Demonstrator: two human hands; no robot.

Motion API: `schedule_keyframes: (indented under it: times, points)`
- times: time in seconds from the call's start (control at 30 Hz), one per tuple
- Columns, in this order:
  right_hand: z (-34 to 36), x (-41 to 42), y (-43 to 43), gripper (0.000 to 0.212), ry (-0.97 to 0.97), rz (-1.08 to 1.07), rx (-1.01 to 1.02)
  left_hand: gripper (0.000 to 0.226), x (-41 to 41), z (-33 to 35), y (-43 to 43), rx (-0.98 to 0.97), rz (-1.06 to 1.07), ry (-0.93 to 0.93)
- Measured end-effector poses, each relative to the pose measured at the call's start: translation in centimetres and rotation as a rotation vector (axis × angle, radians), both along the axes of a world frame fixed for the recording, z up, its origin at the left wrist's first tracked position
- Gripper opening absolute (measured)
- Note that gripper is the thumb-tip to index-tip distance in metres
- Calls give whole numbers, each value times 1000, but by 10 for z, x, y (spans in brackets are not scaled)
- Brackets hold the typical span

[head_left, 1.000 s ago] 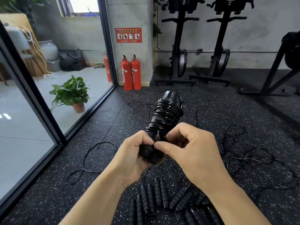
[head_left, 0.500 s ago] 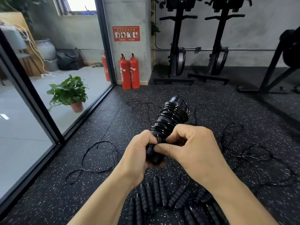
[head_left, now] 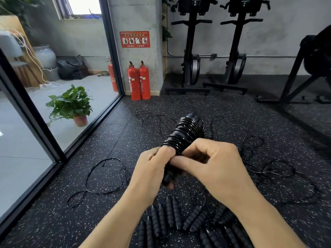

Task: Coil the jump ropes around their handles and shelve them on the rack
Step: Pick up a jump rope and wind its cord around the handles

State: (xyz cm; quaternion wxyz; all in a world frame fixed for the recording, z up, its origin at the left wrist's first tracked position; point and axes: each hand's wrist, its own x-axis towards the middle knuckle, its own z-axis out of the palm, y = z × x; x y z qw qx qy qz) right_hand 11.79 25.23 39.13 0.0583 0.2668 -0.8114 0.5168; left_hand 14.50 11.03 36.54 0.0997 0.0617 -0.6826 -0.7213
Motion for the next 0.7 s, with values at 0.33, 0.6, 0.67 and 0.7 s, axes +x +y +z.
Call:
schedule_keyframes:
  times: [0.33, 0.6, 0.67, 0.7]
  points:
    - [-12, -11, 3, 6, 311, -77, 171, 27, -3, -4, 0, -41, 53, -5]
    - [-14, -9, -6, 7, 420, -95, 322, 42, -4, -6, -4, -134, 103, -25]
    - [-16, -8, -10, 12, 488, -162, 370, 39, -4, -4, -4, -149, 110, -34]
    - [-16, -6, -13, 14, 523, -208, 387, 36, -4, -4, -3, -156, 120, -39]
